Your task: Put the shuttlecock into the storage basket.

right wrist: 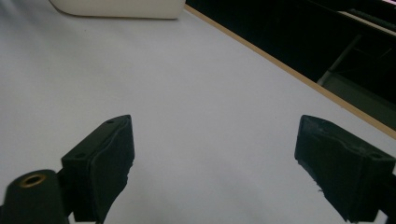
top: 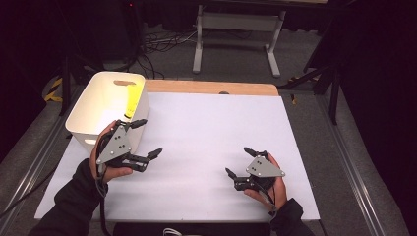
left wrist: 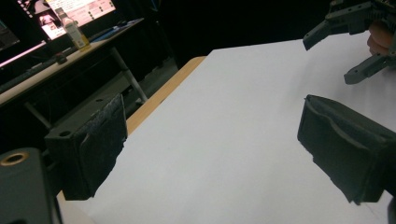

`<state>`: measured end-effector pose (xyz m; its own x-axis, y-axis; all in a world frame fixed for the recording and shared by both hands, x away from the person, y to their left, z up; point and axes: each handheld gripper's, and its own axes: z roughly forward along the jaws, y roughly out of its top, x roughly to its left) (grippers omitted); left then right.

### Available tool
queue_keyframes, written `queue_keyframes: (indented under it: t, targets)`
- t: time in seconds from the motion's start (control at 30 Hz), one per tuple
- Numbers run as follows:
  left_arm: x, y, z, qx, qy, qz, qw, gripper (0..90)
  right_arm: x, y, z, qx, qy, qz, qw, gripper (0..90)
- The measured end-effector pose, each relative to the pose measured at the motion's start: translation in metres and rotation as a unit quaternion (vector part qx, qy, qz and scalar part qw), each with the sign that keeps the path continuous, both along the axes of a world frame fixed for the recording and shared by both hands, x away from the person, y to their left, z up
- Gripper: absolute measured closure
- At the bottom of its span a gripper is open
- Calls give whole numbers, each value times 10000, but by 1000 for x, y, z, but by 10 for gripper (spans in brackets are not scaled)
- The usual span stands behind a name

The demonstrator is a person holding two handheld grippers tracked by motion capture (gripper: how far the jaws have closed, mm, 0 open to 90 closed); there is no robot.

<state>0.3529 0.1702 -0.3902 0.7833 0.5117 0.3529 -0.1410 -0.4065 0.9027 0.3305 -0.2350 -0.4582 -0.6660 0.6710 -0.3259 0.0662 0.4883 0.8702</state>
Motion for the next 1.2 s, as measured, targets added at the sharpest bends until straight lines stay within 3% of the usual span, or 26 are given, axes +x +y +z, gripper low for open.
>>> queue_keyframes:
  t: [0.7, 1.2]
  targets:
    - [-8, -19, -30, 396, 83, -30, 9992, 85, -4, 5, 1, -69, -54, 71, 9999, 125]
    - [-9, -20, -52, 523, 221, -22, 9984, 84, -7, 7, 2, -79, -64, 116, 9999, 124]
